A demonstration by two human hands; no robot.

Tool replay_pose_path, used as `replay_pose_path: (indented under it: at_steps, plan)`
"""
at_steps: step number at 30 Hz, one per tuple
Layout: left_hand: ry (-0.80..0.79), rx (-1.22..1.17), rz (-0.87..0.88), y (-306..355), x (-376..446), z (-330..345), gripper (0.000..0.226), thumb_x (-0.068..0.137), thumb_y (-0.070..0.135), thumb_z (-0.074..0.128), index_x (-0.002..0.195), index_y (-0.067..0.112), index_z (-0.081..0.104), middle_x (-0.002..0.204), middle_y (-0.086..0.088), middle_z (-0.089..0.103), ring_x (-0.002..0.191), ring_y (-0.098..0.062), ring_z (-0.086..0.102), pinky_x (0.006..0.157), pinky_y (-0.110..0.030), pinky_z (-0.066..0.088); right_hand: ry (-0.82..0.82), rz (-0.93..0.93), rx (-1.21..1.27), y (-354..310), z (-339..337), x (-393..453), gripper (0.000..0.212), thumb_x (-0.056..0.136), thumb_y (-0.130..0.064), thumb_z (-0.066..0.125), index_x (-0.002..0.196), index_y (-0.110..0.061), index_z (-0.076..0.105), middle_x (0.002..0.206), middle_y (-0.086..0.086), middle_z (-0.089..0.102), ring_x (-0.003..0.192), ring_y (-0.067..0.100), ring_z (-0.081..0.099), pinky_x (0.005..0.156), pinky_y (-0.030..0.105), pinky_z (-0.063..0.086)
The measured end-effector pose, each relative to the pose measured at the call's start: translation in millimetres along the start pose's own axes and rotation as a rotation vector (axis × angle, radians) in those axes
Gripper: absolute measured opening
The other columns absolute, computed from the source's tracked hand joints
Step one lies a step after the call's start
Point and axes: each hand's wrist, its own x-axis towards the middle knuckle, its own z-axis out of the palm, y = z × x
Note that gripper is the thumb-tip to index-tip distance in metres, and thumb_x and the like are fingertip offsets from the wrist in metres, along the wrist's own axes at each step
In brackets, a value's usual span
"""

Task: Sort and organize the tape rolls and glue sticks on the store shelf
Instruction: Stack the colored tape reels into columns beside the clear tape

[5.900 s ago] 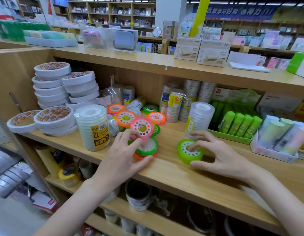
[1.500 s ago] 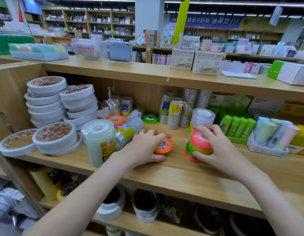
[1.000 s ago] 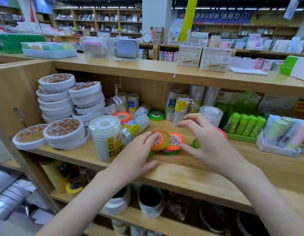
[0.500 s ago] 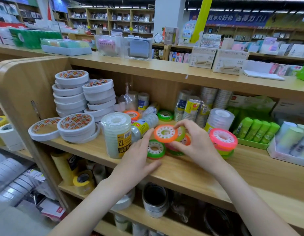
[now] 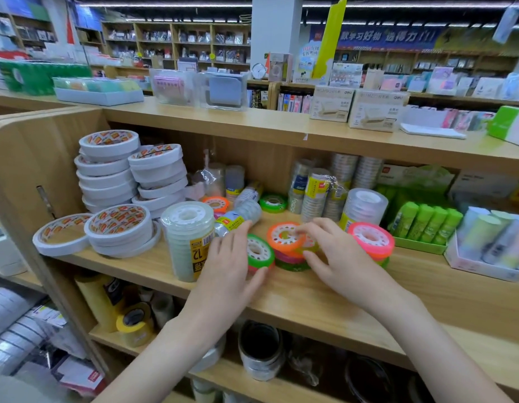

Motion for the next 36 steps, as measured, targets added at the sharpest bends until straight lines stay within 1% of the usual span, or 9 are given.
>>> replay_pose_path:
  at_steps: [3, 9, 13, 16, 19, 23, 27, 32, 36]
  plan:
    - [0.075, 0.035, 0.015, 2, -2, -11, 0.066, 0.075, 0.026, 0.072, 0.131, 0.002, 0.046, 0.116, -0.010, 0.059, 0.104, -0.031, 0.053, 0.089, -0.031, 0.036, -0.095, -0.035, -0.067, 2, 1, 4, 0.039, 0.094, -0.015, 0.045, 0.132, -0.026, 0.044, 0.134, 0.000, 0.039, 0.121, 0.019, 0.040, 0.100, 0.025, 0.033]
    - [0.136, -0.142, 0.033, 11, 9, -18, 0.062, 0.087, 0.031, 0.061, 0.138, 0.009, 0.036, 0.131, -0.003, 0.047, 0.123, -0.018, 0.039, 0.098, -0.017, 0.021, 0.004, -0.032, 0.026, 9, -2, 3, 0.038, 0.093, -0.006, 0.044, 0.129, -0.015, 0.048, 0.131, -0.002, 0.042, 0.120, 0.012, 0.043, 0.090, 0.007, 0.024]
    - [0.081, -0.218, 0.039, 16, 24, 4, 0.062, 0.090, 0.031, 0.058, 0.141, 0.012, 0.030, 0.137, 0.000, 0.040, 0.128, -0.014, 0.033, 0.101, -0.012, 0.017, 0.201, -0.094, 0.023, 14, -26, -7, 0.027, 0.087, 0.002, 0.049, 0.108, -0.009, 0.061, 0.111, 0.001, 0.058, 0.101, 0.009, 0.053, 0.085, 0.011, 0.034]
    - [-0.011, -0.347, 0.005, 21, 36, 22, 0.060, 0.089, 0.028, 0.059, 0.140, 0.014, 0.030, 0.136, -0.002, 0.038, 0.127, -0.016, 0.035, 0.105, -0.019, 0.026, 0.384, -0.059, 0.037, 26, -43, -20, 0.020, 0.085, -0.003, 0.049, 0.096, -0.010, 0.065, 0.100, -0.004, 0.058, 0.096, 0.004, 0.051, 0.082, 0.010, 0.037]
    - [-0.054, -0.456, 0.007, 29, 44, 37, 0.065, 0.087, 0.028, 0.062, 0.141, 0.014, 0.029, 0.138, -0.003, 0.032, 0.127, -0.013, 0.034, 0.102, -0.012, 0.025, 0.488, 0.080, 0.042, 47, -42, -36, 0.017, 0.086, -0.016, 0.054, 0.099, -0.010, 0.063, 0.103, -0.001, 0.055, 0.100, 0.013, 0.052, 0.086, 0.012, 0.031]
    - [-0.030, -0.516, -0.025, 38, 56, 51, 0.082, 0.075, 0.038, 0.062, 0.142, 0.007, 0.025, 0.142, -0.009, 0.024, 0.133, -0.011, 0.023, 0.099, 0.002, 0.010, 0.328, 0.275, 0.339, 57, -21, -54, 0.047, 0.086, -0.058, 0.047, 0.123, -0.030, 0.041, 0.122, -0.006, 0.045, 0.107, -0.001, 0.047, 0.095, 0.021, 0.039]
    - [-0.043, -0.573, -0.026, 41, 64, 59, 0.078, 0.074, 0.022, 0.071, 0.139, 0.009, 0.030, 0.133, -0.007, 0.032, 0.120, -0.007, 0.034, 0.093, 0.004, 0.017, 0.269, 0.311, 0.465, 49, -6, -48, 0.056, 0.077, -0.064, 0.038, 0.126, -0.038, 0.027, 0.125, -0.012, 0.042, 0.105, -0.025, 0.037, 0.084, -0.005, 0.026]
    - [-0.082, -0.584, 0.010, 36, 69, 64, 0.078, 0.069, 0.019, 0.080, 0.134, 0.018, 0.038, 0.128, 0.002, 0.035, 0.110, 0.001, 0.039, 0.090, 0.006, 0.021, 0.299, 0.324, 0.518, 49, 3, -40, 0.061, 0.071, -0.073, 0.031, 0.124, -0.042, 0.028, 0.127, -0.009, 0.046, 0.116, 0.002, 0.043, 0.098, 0.021, 0.032]
    - [-0.084, -0.635, 0.010, 37, 71, 63, 0.068, 0.070, 0.014, 0.078, 0.128, 0.019, 0.044, 0.123, 0.000, 0.039, 0.099, 0.005, 0.045, 0.086, 0.005, 0.027, 0.268, 0.336, 0.500, 50, -6, -39, 0.039, 0.082, -0.064, 0.037, 0.116, -0.045, 0.034, 0.121, -0.013, 0.046, 0.112, -0.001, 0.043, 0.089, 0.009, 0.031]
